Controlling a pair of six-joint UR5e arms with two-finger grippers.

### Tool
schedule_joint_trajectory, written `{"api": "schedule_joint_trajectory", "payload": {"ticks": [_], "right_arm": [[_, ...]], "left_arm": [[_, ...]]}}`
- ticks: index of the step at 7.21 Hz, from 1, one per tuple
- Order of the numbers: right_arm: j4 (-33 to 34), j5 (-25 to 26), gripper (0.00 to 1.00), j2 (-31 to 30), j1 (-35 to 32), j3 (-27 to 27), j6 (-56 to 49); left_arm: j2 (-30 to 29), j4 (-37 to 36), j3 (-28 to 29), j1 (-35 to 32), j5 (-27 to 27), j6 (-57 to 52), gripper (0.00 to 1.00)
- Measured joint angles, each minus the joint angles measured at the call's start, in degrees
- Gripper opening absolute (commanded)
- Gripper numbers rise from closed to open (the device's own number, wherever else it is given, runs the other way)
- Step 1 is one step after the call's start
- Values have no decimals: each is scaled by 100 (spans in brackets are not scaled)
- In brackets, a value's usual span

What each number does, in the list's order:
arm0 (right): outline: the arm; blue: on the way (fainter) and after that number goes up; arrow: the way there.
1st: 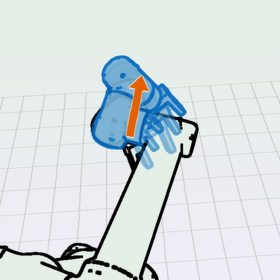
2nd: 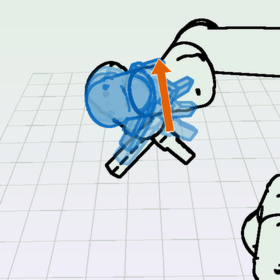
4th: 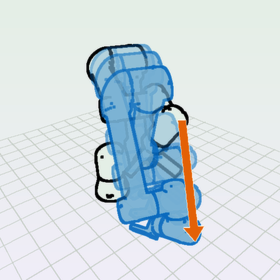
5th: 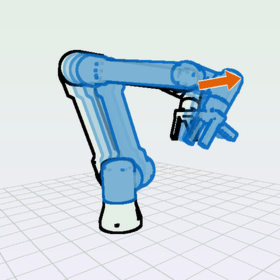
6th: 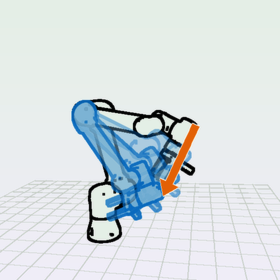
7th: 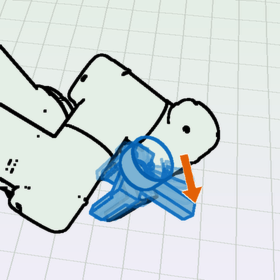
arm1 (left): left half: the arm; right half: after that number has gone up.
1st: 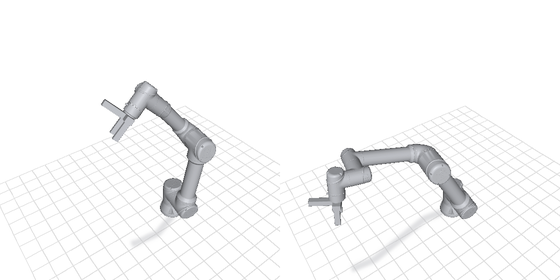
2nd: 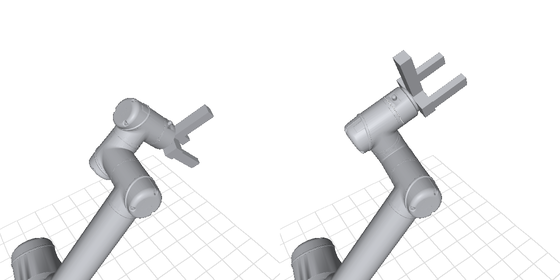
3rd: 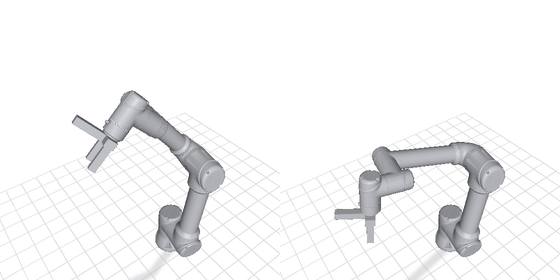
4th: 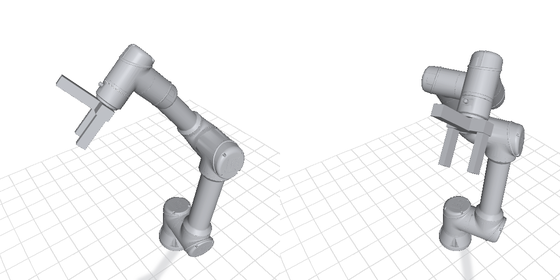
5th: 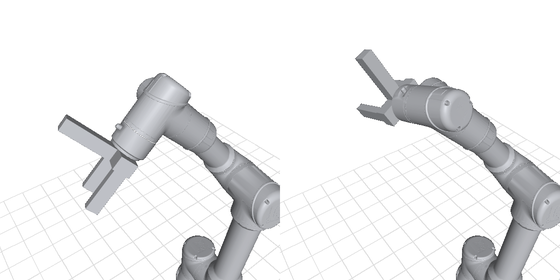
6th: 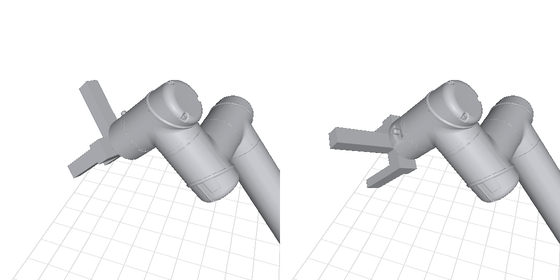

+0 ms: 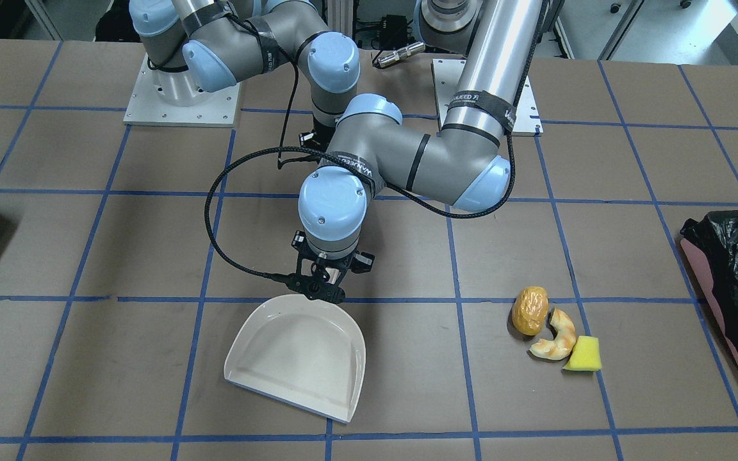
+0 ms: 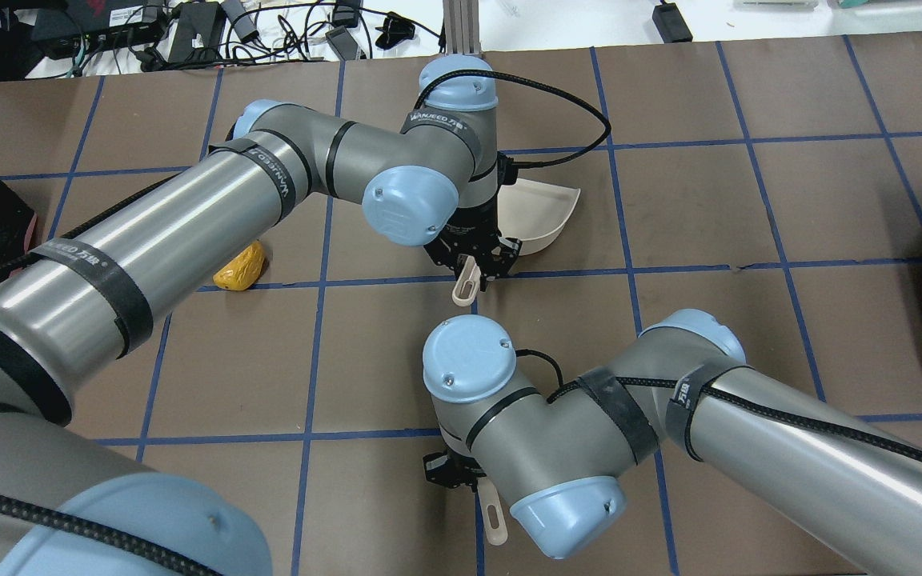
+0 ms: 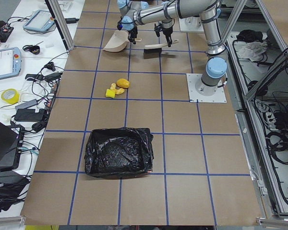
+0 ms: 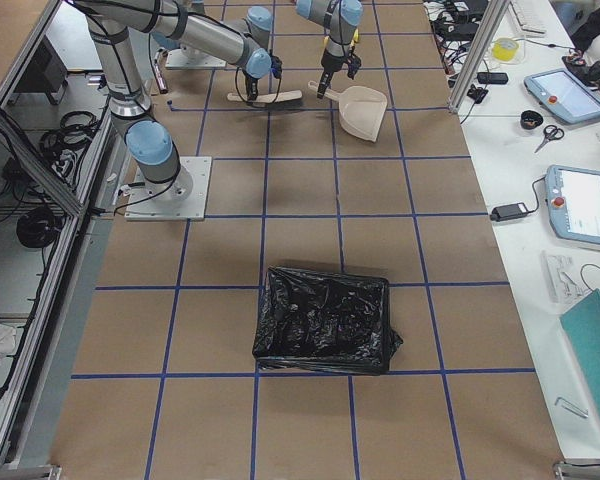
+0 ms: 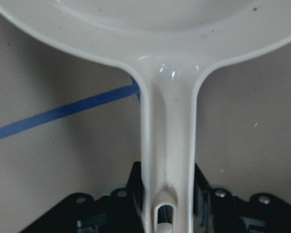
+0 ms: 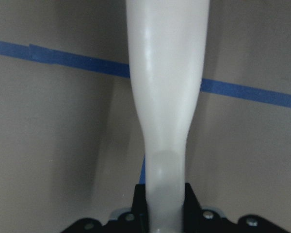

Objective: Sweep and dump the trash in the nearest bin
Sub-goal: 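Lift the dustpan with the left gripper and carry it beside the trash pile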

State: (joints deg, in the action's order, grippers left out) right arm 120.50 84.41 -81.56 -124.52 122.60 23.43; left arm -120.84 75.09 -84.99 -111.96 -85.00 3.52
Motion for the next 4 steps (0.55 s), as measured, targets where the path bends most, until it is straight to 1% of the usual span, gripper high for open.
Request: {"api": "schedule_joint_trajectory", "payload": {"ticks": [2,4], "right_arm": [[7,5,0,0,-2,-3,18],[13,12,0,-5,-2,-44,36]], "left_arm": [[77,-48,250,251,-55,-263,0],[158,-41,615,930,-106,-1087,0]]}}
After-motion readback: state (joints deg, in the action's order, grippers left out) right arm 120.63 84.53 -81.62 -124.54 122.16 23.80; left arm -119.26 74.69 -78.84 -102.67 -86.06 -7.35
